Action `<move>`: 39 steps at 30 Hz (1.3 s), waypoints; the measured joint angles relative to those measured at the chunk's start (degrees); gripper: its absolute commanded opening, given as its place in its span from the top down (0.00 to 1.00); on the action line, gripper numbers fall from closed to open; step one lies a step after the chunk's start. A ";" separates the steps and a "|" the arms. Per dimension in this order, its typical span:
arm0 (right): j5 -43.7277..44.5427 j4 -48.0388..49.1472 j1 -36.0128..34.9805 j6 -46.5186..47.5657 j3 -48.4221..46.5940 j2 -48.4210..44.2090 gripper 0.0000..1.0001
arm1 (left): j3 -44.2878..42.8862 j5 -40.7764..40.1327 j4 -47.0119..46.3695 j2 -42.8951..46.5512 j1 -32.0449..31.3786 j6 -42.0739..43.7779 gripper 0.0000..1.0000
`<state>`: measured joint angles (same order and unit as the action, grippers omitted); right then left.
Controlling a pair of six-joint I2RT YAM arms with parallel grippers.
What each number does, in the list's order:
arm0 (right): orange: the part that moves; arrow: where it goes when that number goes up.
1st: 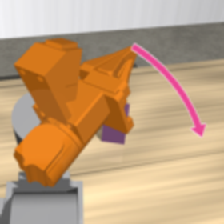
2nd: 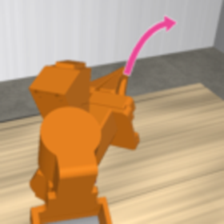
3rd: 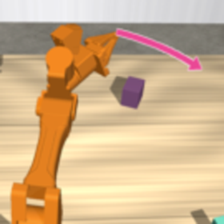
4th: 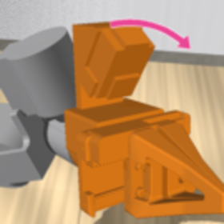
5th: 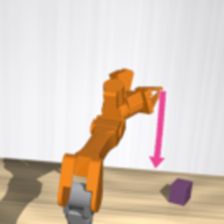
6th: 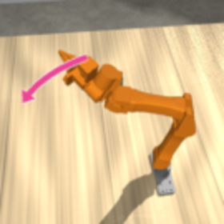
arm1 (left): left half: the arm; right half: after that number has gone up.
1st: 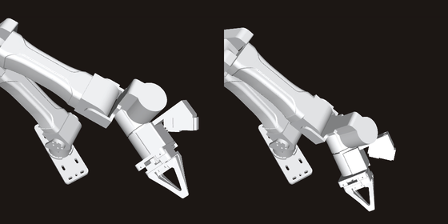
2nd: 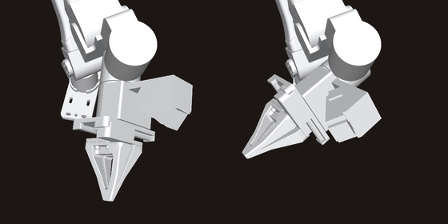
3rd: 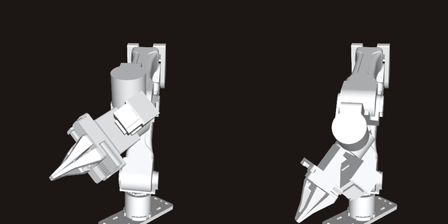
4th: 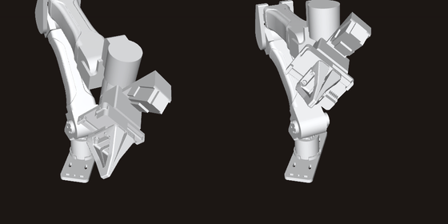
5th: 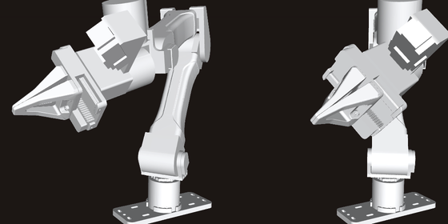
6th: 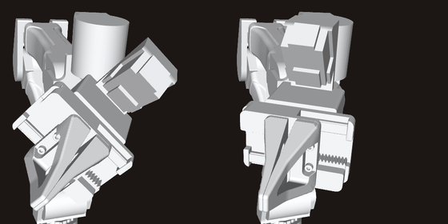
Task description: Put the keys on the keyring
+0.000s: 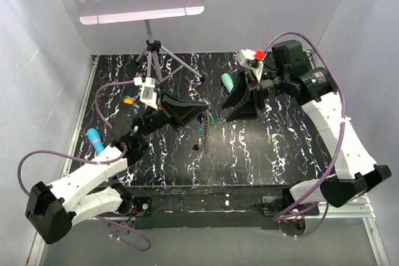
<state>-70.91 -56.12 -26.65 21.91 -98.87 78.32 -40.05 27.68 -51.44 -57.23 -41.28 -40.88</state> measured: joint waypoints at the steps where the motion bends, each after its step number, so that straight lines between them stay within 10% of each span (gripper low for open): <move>1: 0.04 -0.33 -0.04 0.98 0.57 -0.22 0.41 | -0.70 0.28 2.69 0.20 0.00 0.81 1.00; 10: 4.04 0.87 -0.74 1.86 6.64 -1.01 0.43 | -4.33 0.55 25.05 0.74 0.00 7.69 1.00; 39: 12.52 4.72 -5.33 -0.28 6.62 0.87 0.59 | -4.33 1.53 23.54 -3.26 0.17 4.61 1.00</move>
<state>-58.39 -51.40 -31.99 21.63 -92.25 79.20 -44.38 29.21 -27.90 -60.49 -41.10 -36.27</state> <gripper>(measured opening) 0.406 0.010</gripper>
